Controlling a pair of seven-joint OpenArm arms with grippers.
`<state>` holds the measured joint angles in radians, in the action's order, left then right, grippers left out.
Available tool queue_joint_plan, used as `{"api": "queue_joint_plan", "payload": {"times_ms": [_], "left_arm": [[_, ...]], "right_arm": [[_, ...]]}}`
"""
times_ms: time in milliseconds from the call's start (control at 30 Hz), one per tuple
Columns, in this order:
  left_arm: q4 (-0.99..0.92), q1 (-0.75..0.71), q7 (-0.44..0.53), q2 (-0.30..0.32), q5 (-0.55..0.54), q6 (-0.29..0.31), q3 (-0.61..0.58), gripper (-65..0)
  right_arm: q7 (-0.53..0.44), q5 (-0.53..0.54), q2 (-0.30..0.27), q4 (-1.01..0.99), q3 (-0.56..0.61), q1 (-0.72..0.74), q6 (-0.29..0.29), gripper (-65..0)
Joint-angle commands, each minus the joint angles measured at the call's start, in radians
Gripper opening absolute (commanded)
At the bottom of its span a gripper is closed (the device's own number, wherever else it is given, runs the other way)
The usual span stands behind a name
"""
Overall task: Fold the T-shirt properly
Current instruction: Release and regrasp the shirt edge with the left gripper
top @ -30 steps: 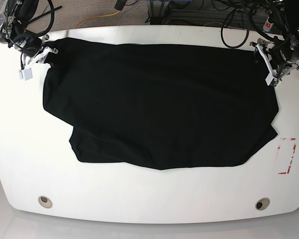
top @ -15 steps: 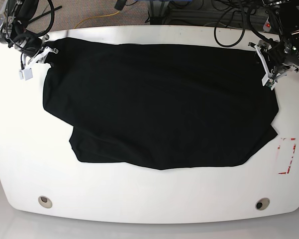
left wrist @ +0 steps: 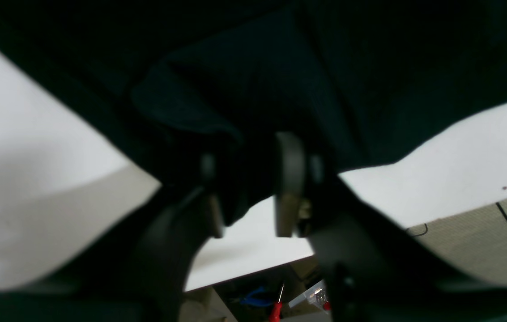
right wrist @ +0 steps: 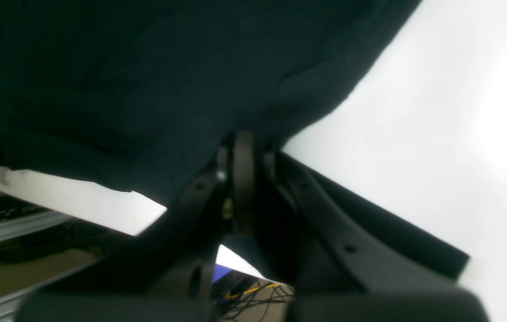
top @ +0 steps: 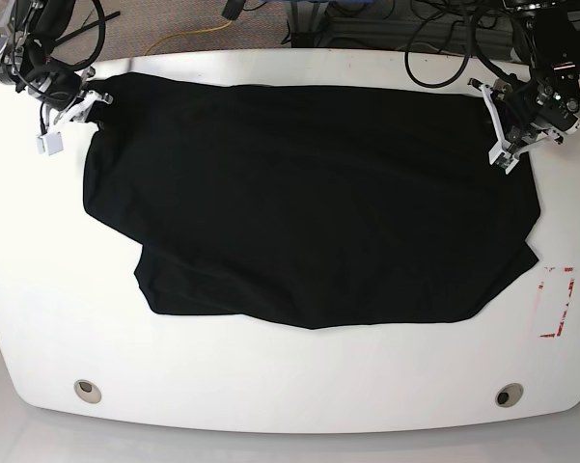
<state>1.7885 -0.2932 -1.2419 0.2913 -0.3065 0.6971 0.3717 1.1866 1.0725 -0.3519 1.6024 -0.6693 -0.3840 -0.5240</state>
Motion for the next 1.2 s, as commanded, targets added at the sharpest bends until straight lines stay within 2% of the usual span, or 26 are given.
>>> {"api": "queue_joint_plan", "payload": {"times_ms": [0,133,233,267,633,767,833,1000,1167], "left_arm": [[0.014,0.024,-0.002,0.013,-0.001,0.001,0.003,-53.7],[0.014,0.027,-0.002,0.015,0.0,0.001,0.005,-54.4],[0.018,0.027,-0.002,0.015,0.0,0.001,0.011,-62.9],[0.02,0.027,-0.002,0.015,-0.001,0.001,0.011,-63.7],[0.162,-0.027,-0.009,0.015,-0.009,0.001,0.013,-63.9],[0.188,-0.047,-0.075,0.015,-0.009,0.001,0.028,-63.9],[0.198,-0.071,-0.105,0.015,-0.009,0.001,0.063,-63.9],[0.201,-0.16,-0.109,0.021,-0.009,0.001,0.128,-63.9],[0.201,-0.26,-0.108,0.049,-0.009,0.001,0.129,-63.9]], "right_arm": [[-0.015,0.018,-0.02,0.016,-0.007,0.012,-0.003,-65.0],[-0.015,0.016,-0.006,0.016,-0.008,0.018,-0.003,-65.0],[-0.015,0.016,-0.002,0.016,-0.007,0.02,-0.002,-65.0],[-0.015,0.016,0.0,0.016,-0.007,0.02,-0.002,-65.0],[-0.015,0.016,0.0,0.014,-0.008,0.021,-0.002,-65.0],[-0.015,0.015,0.0,0.013,-0.011,0.021,-0.002,-65.0],[-0.015,0.015,0.0,0.011,-0.011,0.021,-0.002,-65.0],[-0.015,0.015,0.0,0.011,-0.008,0.021,-0.002,-65.0],[-0.017,0.015,0.0,0.009,-0.005,0.021,-0.002,-65.0]]}}
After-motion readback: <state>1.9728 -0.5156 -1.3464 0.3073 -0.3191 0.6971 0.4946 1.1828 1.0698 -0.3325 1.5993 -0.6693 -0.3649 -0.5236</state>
